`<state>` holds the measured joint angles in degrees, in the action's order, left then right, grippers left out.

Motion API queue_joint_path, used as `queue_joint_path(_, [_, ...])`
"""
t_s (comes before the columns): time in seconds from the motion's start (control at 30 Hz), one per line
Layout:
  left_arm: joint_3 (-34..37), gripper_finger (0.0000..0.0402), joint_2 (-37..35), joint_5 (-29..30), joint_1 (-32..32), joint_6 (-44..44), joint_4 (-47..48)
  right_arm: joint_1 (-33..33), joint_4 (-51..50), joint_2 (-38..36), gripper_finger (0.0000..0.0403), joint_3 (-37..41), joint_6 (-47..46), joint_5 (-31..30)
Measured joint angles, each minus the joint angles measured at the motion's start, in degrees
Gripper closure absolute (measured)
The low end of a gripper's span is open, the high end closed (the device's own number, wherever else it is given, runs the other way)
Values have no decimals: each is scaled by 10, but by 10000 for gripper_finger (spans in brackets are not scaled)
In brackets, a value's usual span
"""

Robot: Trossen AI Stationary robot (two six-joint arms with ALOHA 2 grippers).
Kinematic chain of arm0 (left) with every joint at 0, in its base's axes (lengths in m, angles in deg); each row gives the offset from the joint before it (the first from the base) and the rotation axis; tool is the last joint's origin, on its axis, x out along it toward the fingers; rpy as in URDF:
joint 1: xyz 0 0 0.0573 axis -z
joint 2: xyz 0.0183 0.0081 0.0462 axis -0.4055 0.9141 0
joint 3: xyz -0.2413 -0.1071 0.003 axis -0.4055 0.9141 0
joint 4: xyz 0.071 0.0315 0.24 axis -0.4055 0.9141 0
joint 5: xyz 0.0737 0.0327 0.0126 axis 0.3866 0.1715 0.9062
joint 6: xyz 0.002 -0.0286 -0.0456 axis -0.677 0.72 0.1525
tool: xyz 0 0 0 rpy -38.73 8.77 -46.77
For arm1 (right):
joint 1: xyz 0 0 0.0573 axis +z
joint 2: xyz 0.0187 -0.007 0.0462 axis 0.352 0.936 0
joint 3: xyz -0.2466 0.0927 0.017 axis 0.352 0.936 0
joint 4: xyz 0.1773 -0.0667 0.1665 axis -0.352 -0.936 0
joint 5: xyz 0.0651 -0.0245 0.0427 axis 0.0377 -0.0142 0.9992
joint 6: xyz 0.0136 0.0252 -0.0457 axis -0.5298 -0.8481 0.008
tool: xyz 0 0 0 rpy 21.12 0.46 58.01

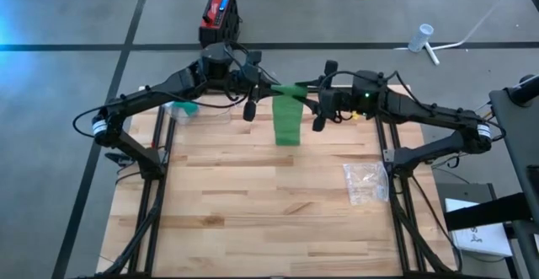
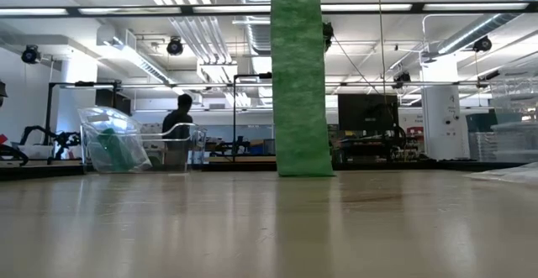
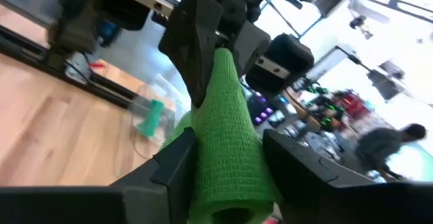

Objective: Roll bandage
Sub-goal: Roll the green bandage

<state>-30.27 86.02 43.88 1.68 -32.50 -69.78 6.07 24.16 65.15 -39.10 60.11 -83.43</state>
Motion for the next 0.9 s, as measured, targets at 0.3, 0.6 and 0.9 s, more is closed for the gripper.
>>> queue_joint_path(0.3, [0, 380, -3, -4, 4, -2, 2, 0, -18, -1, 275, -1, -30, 20])
queue_joint_path(0.6, [1, 380, -7, -14, 5, -2, -1, -1, -44, -2, 287, -2, -64, 27])
queue_joint_path(0.9, [-2, 380, -39, -47, 10, 31, -47, -2, -57, -13, 226, -1, -133, 58])
